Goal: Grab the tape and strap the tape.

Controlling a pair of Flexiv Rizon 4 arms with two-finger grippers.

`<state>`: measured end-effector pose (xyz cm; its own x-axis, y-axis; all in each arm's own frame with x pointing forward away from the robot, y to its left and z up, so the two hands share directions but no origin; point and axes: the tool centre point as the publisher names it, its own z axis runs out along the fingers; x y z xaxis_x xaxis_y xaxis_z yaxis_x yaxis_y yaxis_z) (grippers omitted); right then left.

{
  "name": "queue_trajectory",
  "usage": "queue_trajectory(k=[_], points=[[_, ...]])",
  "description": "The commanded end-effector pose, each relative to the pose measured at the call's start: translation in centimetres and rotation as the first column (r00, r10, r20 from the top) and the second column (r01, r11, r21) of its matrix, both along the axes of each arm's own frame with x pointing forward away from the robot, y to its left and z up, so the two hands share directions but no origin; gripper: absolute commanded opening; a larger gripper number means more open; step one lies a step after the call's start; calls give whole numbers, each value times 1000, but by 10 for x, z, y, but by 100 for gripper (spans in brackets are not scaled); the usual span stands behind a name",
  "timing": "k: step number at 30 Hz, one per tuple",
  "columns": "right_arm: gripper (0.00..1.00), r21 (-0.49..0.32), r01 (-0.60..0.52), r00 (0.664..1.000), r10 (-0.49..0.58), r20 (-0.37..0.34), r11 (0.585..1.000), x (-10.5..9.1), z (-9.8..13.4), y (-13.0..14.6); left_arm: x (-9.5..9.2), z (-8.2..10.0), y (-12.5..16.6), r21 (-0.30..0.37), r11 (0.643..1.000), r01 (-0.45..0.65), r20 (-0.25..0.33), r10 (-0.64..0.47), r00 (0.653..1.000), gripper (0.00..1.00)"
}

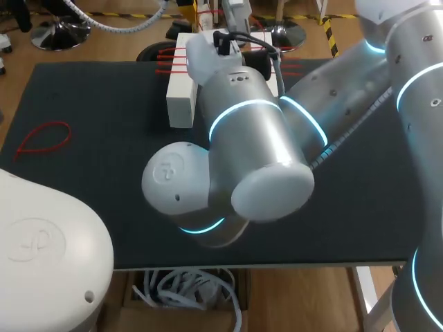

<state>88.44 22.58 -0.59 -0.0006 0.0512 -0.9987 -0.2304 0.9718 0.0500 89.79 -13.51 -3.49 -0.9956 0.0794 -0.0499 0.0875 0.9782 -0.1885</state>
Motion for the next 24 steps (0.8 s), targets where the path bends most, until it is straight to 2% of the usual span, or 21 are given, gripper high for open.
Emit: queue_trajectory(k=[1,6,10,13,14,15,24], points=[[65,-3,12,1000,-12,-9,1000,-14,4,-6,-1,0,0,2,1000,-1,1,1,1000,0],[65,0,42,999,-42,-6,999,-27,9,-19,-1,0,0,2,1000,-1,1,1,1000,0],[71,4,82,997,-82,-1,997,-30,12,-35,-1,0,0,2,1000,-1,1,1,1000,0],[80,12,119,993,-119,-5,993,-30,13,-48,-1,0,0,2,1000,-1,1,1,1000,0],[87,13,126,992,-126,-5,992,-30,14,-51,-1,0,0,2,1000,-1,1,1,1000,0],[99,14,129,992,-129,-5,992,-29,15,-55,-1,0,0,2,1000,-1,1,1,1000,0],[100,55,139,990,-137,-38,989,-22,23,-74,-1,0,0,2,1000,-1,1,1,1000,0]])
